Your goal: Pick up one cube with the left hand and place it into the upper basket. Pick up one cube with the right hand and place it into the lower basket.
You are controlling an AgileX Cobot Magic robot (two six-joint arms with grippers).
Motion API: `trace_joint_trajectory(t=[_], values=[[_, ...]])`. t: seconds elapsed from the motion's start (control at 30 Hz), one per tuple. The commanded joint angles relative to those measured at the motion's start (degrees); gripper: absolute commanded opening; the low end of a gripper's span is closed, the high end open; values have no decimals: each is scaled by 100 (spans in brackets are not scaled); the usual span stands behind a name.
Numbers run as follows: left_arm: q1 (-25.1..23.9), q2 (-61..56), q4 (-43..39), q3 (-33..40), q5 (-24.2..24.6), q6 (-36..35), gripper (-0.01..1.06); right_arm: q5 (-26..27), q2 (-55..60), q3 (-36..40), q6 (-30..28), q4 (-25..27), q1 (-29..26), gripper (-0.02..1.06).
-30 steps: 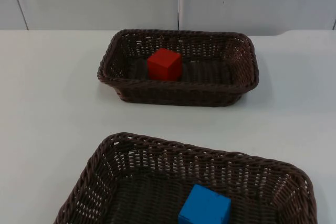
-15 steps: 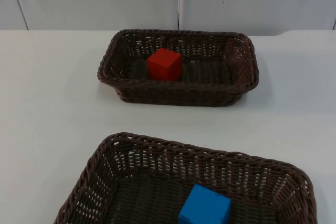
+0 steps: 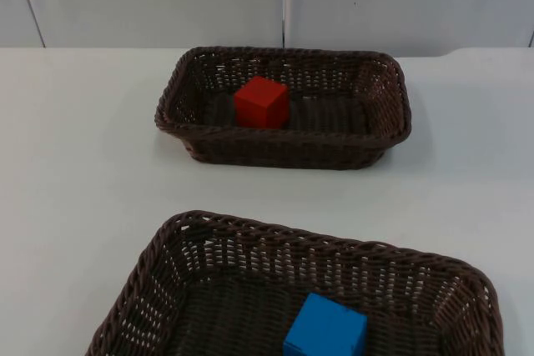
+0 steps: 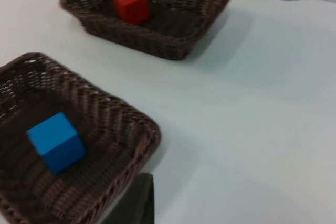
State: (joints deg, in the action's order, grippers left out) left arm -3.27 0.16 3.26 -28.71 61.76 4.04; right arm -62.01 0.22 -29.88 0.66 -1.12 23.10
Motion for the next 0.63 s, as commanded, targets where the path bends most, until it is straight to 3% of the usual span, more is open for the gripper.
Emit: trace_joint_trajectory(t=[0.0, 0.6], values=[[-17, -16, -28, 29, -16, -42, 105, 18, -22, 34, 20, 28, -294, 105], [-17, -16, -28, 29, -16, -42, 105, 18, -22, 34, 20, 28, -1791, 105]])
